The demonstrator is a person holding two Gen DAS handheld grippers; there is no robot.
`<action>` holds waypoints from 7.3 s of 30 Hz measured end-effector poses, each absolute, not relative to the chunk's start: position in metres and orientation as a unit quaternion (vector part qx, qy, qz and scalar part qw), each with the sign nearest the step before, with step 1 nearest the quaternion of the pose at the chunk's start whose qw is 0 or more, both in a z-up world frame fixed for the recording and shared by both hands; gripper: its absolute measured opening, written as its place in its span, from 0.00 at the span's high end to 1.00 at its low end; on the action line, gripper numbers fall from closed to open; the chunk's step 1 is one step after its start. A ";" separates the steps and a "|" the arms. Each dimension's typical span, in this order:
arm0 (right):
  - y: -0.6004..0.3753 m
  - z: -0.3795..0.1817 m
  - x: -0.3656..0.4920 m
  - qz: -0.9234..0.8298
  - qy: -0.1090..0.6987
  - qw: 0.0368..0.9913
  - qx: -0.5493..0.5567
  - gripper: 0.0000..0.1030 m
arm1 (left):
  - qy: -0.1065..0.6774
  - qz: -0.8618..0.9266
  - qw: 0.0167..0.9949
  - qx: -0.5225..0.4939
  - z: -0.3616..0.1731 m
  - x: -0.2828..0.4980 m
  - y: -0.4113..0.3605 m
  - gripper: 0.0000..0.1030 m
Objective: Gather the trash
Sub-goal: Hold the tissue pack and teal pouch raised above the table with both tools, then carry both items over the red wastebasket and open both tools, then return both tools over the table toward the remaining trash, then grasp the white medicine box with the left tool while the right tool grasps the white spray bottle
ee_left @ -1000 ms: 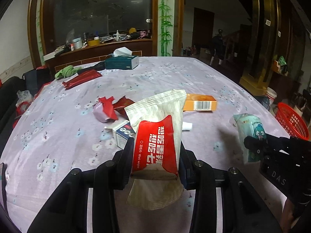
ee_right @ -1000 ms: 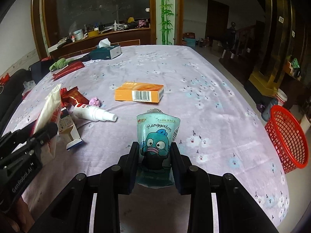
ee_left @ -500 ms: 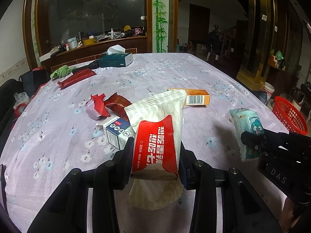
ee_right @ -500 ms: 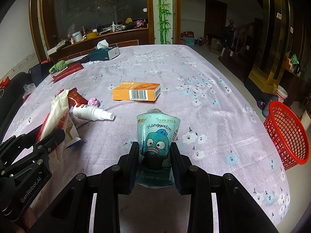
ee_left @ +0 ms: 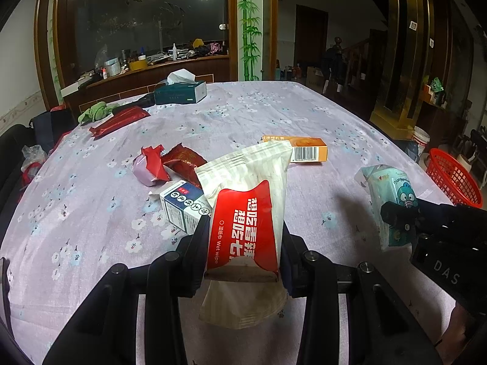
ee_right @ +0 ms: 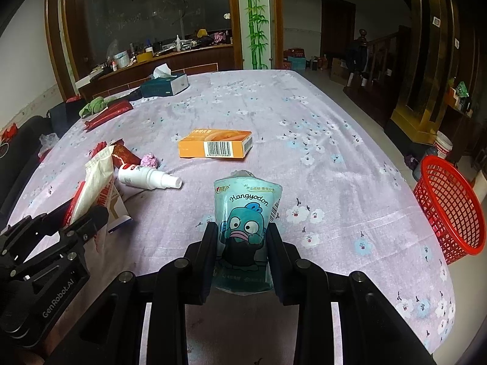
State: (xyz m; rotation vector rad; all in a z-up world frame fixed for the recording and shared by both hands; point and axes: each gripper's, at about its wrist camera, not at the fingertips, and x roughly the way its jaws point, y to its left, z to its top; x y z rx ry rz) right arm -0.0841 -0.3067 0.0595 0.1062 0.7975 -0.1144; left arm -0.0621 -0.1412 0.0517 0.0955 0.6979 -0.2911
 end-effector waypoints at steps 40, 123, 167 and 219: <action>-0.314 0.078 -0.100 -0.051 0.371 0.925 0.065 0.67 | 0.336 -0.154 0.927 0.059 0.057 -0.068 -0.154 0.63; -0.457 0.090 -0.128 -0.104 0.376 0.912 0.128 0.48 | 0.358 -0.299 0.881 0.077 0.107 -0.066 -0.268 0.45; -0.297 0.081 -0.036 0.132 0.449 0.883 0.037 0.48 | 0.484 -0.133 0.862 -0.076 0.032 0.025 -0.065 0.59; -0.259 0.059 -0.055 0.056 0.413 0.909 0.023 0.64 | 0.381 -0.108 0.918 -0.023 0.041 -0.031 -0.092 0.68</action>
